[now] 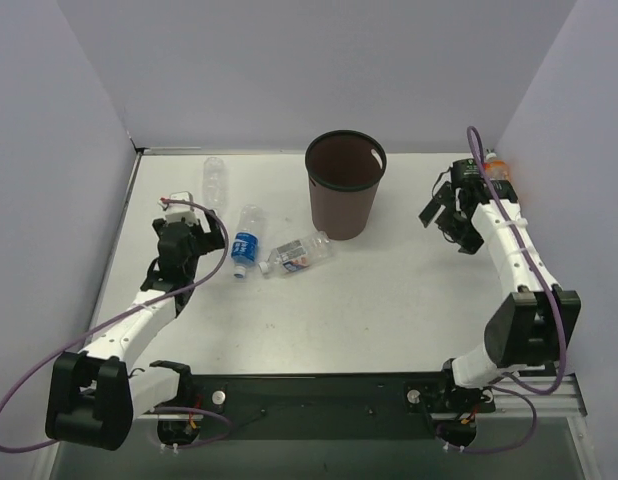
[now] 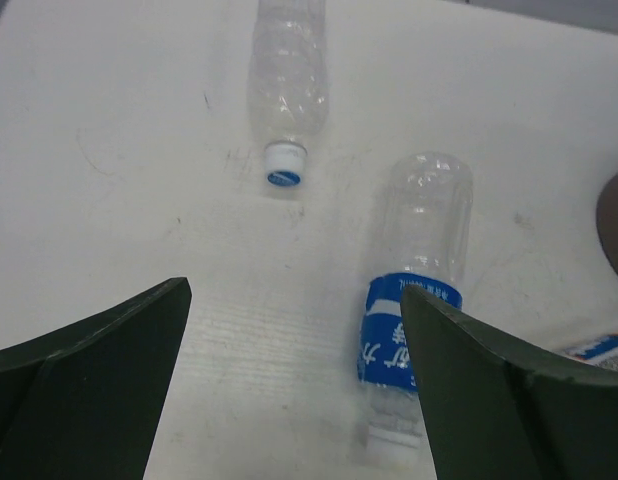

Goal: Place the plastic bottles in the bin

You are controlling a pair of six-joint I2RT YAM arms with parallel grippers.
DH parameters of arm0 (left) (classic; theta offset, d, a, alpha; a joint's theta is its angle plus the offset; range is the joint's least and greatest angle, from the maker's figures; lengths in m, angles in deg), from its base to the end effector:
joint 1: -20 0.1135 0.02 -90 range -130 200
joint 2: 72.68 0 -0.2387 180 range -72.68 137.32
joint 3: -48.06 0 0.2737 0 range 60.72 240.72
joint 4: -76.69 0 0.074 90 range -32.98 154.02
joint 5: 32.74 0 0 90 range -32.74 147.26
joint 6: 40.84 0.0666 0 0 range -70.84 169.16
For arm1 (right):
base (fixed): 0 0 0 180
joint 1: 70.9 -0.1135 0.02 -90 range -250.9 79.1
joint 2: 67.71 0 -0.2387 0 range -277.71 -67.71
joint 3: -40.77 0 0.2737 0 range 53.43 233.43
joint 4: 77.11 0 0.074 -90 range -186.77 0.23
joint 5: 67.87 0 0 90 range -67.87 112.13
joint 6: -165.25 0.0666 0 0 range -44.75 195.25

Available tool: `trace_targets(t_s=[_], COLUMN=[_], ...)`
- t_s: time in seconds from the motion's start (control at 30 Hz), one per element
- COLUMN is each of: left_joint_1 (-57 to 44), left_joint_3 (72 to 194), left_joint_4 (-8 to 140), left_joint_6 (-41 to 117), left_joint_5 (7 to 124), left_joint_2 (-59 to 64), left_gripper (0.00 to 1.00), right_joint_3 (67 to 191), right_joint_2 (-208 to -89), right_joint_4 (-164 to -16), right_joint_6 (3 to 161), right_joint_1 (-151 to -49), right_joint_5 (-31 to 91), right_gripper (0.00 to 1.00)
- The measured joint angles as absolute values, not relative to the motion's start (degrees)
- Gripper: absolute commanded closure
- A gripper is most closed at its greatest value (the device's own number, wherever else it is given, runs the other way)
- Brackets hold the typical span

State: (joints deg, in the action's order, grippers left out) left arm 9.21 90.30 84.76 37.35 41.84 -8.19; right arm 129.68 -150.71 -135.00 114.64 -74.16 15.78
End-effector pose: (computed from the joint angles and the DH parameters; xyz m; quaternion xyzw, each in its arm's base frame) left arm 0.3024 -0.0396 0.1914 -0.0894 0.7811 -0.0155 0.6178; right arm 0.3494 0.0125 0.2682 0.3099 0.8919 0.0695 0.3220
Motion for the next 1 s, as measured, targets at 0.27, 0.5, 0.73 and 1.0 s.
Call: trace_targets(t_s=[0.27,0.5,0.73,1.0], left_joint_1=[6.92,3.29,-0.42,-5.06], left_joint_3=[99.57,100.4,104.9,115.33], left_joint_4=[54.81,41.63,35.88,35.95], left_joint_6=[31.91,31.49,33.94,45.13], left_joint_5=[52.35,62.8,65.75,66.6], left_joint_2=[-8.89,-15.34,-14.81,0.29], left_gripper=[0.03,0.03,0.02,0.03], right_joint_3=[141.0,157.2,162.77,162.62], right_joint_2=[-168.11,-181.47,-187.74,-188.61], right_joint_4=[-129.06,-126.33,-125.82,-124.38], right_joint_6=[114.29,106.49,99.76,99.13], right_joint_1=[-68.68,-67.78,-62.95,-58.93], right_joint_5=[12.7,7.5,5.09,5.53], right_gripper=[0.0,0.0,0.01,0.01])
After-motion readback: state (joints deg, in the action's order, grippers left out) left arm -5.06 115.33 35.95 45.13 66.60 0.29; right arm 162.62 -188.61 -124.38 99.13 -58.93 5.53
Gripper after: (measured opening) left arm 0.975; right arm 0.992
